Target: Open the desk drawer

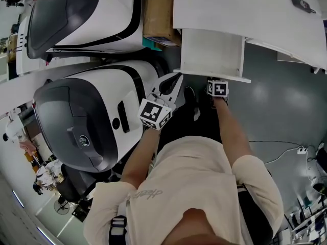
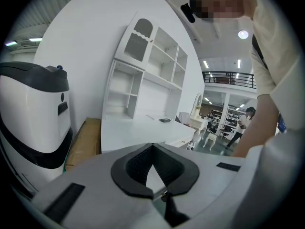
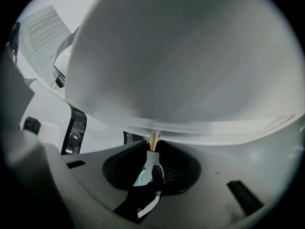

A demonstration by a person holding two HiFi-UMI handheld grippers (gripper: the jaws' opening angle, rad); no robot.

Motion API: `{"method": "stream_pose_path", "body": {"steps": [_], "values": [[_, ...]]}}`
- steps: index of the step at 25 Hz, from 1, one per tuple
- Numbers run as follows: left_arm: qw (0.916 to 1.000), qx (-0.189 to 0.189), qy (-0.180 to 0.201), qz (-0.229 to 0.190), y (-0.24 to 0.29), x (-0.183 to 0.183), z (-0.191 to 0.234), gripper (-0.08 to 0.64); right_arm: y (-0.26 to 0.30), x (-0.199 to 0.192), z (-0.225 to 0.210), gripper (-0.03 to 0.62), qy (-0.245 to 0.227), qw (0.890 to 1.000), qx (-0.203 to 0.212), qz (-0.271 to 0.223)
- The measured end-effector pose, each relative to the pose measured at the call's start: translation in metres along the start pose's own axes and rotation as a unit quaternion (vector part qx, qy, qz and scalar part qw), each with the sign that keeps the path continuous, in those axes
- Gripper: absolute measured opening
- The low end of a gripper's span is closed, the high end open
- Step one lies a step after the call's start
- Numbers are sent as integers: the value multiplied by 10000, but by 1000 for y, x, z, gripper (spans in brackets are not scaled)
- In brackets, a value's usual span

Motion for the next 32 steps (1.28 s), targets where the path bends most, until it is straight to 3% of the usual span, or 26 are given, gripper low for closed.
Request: {"method": "stream_pose_path", "body": {"steps": [14, 22, 32], "values": [[9999, -136, -1, 22, -16, -9, -2, 0, -1, -22, 5, 86, 16, 10000, -24, 62], [9999, -131, 20, 29, -27, -11, 1, 0, -8, -25, 10, 100, -187, 9993, -312, 45], [9994, -283, 85, -169, -28, 7, -8, 0, -73, -21, 34, 98, -237, 9980, -22, -593]]}}
Point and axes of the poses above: the fingertips, and each gripper's own axes: y forward along the fingers, z to its left, x out of its top, the point moved 7 cm from there along -y, backward along the fingers, and after that the axes turned 6 degrees about x, right-handed, at the moved point
